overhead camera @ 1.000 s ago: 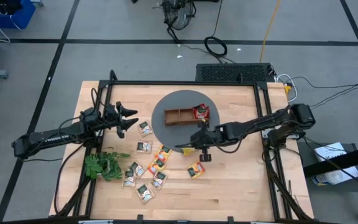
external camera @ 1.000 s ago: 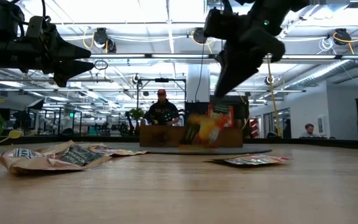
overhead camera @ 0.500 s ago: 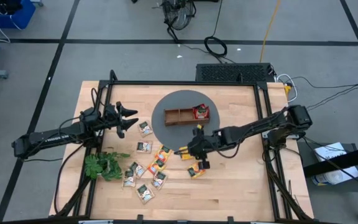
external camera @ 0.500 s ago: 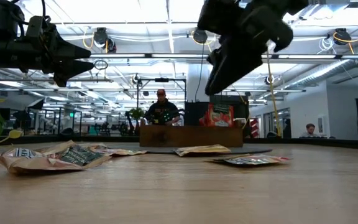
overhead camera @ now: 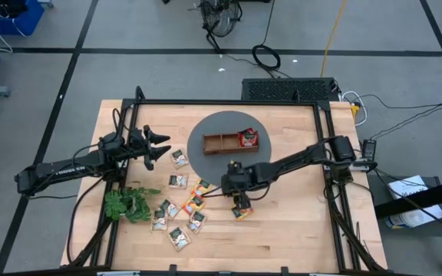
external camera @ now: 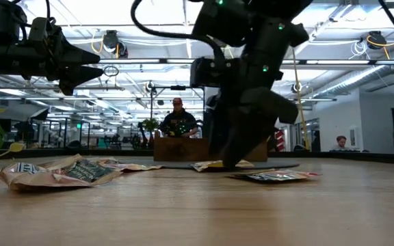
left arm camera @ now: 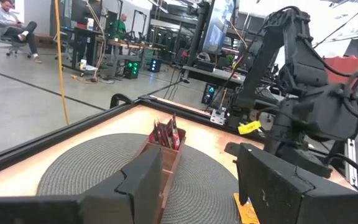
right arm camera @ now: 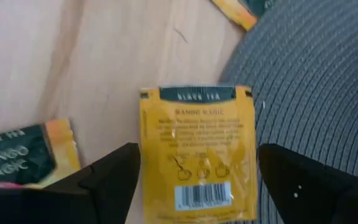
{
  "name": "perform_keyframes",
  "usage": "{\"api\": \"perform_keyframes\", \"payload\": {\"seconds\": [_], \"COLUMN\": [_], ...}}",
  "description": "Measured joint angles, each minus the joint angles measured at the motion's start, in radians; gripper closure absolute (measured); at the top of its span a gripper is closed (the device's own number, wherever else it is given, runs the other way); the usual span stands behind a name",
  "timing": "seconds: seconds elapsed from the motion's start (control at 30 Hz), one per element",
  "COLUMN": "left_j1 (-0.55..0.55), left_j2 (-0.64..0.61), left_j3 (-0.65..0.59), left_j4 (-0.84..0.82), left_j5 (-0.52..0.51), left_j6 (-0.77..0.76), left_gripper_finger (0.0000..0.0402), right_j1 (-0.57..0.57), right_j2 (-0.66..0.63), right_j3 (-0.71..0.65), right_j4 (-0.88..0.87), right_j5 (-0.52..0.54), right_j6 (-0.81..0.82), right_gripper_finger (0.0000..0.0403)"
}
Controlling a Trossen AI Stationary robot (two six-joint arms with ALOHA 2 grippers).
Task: Pick & Place Tea
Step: Put the yellow tea bag into the middle section of the wooden organizer
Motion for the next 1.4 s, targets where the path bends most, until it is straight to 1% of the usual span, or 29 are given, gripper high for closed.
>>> {"api": "perform_keyframes", "payload": {"seconds": [0.2, 0.27, 0.4, 0.5, 0.73, 0.77, 0.8, 0.97, 1.17, 1.3, 1.4], "left_j1": [0.000, 0.000, 0.000, 0.000, 0.000, 0.000, 0.000, 0.000, 0.000, 0.000, 0.000], "left_j2": [0.000, 0.000, 0.000, 0.000, 0.000, 0.000, 0.000, 0.000, 0.000, 0.000, 0.000], "left_j3": [0.000, 0.000, 0.000, 0.000, 0.000, 0.000, 0.000, 0.000, 0.000, 0.000, 0.000], "left_j4": [0.000, 0.000, 0.000, 0.000, 0.000, 0.000, 0.000, 0.000, 0.000, 0.000, 0.000], "left_j5": [0.000, 0.000, 0.000, 0.000, 0.000, 0.000, 0.000, 0.000, 0.000, 0.000, 0.000], "left_j6": [0.000, 0.000, 0.000, 0.000, 0.000, 0.000, 0.000, 0.000, 0.000, 0.000, 0.000], "left_gripper_finger": [0.0188, 0.0188, 0.0188, 0.0188, 0.0188, 0.0188, 0.0188, 0.0188, 0.0188, 0.0188, 0.0188], "right_j1": [-0.025, -0.032, -0.038, -0.037, -0.038, -0.037, -0.035, -0.026, -0.029, -0.072, -0.138], "right_j2": [0.017, 0.020, 0.021, 0.022, 0.021, 0.015, 0.010, -0.053, -0.175, -0.253, -0.274], "right_j3": [0.005, 0.006, 0.006, 0.006, 0.005, 0.004, 0.003, -0.002, 0.000, 0.001, 0.001], "right_j4": [-0.052, -0.055, -0.064, -0.071, -0.073, -0.076, -0.080, -0.093, -0.044, 0.018, 0.078], "right_j5": [-0.090, -0.100, -0.103, -0.102, -0.100, -0.099, -0.099, -0.093, 0.000, 0.055, 0.055], "right_j6": [0.049, 0.076, 0.107, 0.111, 0.111, 0.110, 0.110, 0.108, 0.064, -0.010, -0.054], "right_gripper_finger": [0.0104, 0.0111, 0.0145, 0.0193, 0.0353, 0.0374, 0.0386, 0.0390, 0.0396, 0.0399, 0.0400]}}
